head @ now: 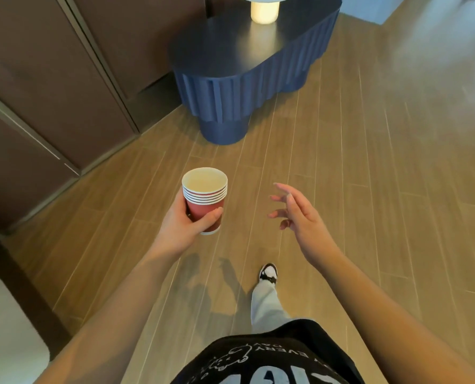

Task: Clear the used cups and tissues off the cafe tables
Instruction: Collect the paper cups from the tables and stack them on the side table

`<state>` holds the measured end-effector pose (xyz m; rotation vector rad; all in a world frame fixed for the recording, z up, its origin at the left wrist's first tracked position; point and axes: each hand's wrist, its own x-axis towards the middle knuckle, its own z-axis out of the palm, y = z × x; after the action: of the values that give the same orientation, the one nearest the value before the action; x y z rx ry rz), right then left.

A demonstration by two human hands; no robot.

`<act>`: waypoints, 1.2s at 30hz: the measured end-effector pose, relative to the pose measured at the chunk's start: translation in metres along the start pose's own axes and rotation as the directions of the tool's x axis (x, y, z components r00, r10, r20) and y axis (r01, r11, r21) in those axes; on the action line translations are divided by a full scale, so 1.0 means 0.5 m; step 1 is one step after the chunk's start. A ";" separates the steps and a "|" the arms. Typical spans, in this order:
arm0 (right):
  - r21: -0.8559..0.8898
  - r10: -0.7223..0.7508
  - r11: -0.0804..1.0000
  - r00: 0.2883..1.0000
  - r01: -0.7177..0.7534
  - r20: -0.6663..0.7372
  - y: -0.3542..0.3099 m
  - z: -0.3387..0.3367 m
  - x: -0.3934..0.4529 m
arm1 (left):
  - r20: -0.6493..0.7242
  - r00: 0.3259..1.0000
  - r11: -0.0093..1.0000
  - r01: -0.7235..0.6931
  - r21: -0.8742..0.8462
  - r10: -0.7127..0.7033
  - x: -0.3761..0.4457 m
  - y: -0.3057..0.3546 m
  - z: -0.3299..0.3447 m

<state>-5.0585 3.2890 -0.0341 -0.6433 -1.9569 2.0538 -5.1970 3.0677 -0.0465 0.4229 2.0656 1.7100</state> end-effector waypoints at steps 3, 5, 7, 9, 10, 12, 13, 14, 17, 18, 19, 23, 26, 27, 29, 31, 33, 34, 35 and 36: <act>0.021 -0.006 1.000 1.000 0.005 0.001 -0.004 -0.027 0.121 | -0.003 1.000 1.000 0.014 0.001 -0.014 0.105 0.002 0.028; 0.026 -0.010 1.000 1.000 0.010 0.006 -0.021 -0.045 0.205 | 0.001 1.000 1.000 0.018 0.000 -0.018 0.174 0.013 0.054; 0.018 -0.007 1.000 1.000 0.006 0.023 -0.045 -0.066 0.282 | 0.012 1.000 1.000 0.023 -0.001 -0.023 0.245 0.036 0.083; 0.014 -0.023 1.000 0.999 0.023 0.043 -0.071 -0.091 0.354 | 0.006 1.000 1.000 0.021 0.005 -0.021 0.316 0.070 0.111; 0.010 -0.037 0.999 0.998 0.036 0.054 -0.086 -0.104 0.391 | -0.004 1.000 1.000 0.011 0.017 -0.011 0.354 0.086 0.123; -0.012 -0.041 0.999 0.997 0.041 0.061 -0.112 -0.128 0.461 | -0.022 1.000 1.000 0.005 0.028 -0.005 0.427 0.117 0.142; -0.017 -0.041 0.999 0.997 0.042 0.060 -0.124 -0.136 0.495 | -0.028 1.000 1.000 0.000 0.030 0.001 0.460 0.128 0.149; -0.018 -0.041 0.999 0.997 0.042 0.059 -0.133 -0.143 0.526 | -0.029 1.000 0.999 -0.003 0.036 0.004 0.491 0.137 0.156; -0.035 -0.035 0.999 0.998 0.037 0.061 -0.145 -0.157 0.609 | -0.025 1.000 0.997 0.010 0.076 -0.009 0.577 0.155 0.167; -0.049 -0.033 0.998 0.997 0.036 0.063 -0.148 -0.161 0.636 | -0.022 1.000 0.996 0.015 0.083 -0.013 0.607 0.157 0.168; -0.062 -0.028 0.998 0.997 0.032 0.066 -0.149 -0.164 0.664 | -0.022 1.000 0.996 0.018 0.086 -0.016 0.637 0.156 0.168; -0.084 -0.006 0.996 0.997 0.012 0.072 -0.152 -0.165 0.786 | -0.015 0.999 0.993 0.036 0.110 -0.034 0.755 0.138 0.156; -0.105 -0.004 0.994 0.997 0.012 0.076 -0.155 -0.147 0.892 | -0.016 0.998 0.990 0.058 0.128 -0.056 0.859 0.130 0.138; -0.112 -0.002 0.994 0.997 0.010 0.079 -0.157 -0.138 0.930 | -0.020 0.998 0.990 0.063 0.126 -0.061 0.896 0.129 0.130; -0.127 0.018 0.992 0.997 -0.007 0.081 -0.165 -0.118 1.005 | -0.034 0.998 0.992 0.062 0.111 -0.058 0.970 0.131 0.109; -0.144 0.028 0.989 0.996 -0.015 0.089 -0.182 -0.097 1.076 | -0.061 0.997 0.994 0.060 0.088 -0.055 1.043 0.138 0.082; -0.153 0.023 0.988 0.996 -0.009 0.091 -0.198 -0.080 1.139 | -0.068 0.996 0.994 0.060 0.092 -0.054 1.113 0.158 0.052; -0.161 0.019 0.987 0.995 -0.003 0.096 -0.207 -0.071 1.170 | -0.067 0.997 0.993 0.052 0.106 -0.045 1.148 0.168 0.038; -0.172 0.020 0.985 0.995 -0.003 0.100 -0.214 -0.063 1.199 | -0.068 0.997 0.992 0.046 0.115 -0.038 1.181 0.176 0.025; -0.181 0.025 0.984 0.995 -0.007 0.100 -0.220 -0.057 1.226 | -0.074 0.997 0.993 0.043 0.112 -0.035 1.211 0.185 0.014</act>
<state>-5.5972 3.6028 -0.0196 -0.6025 -2.2216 1.9704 -5.7196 3.3866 -0.0340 0.3576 2.2158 1.6122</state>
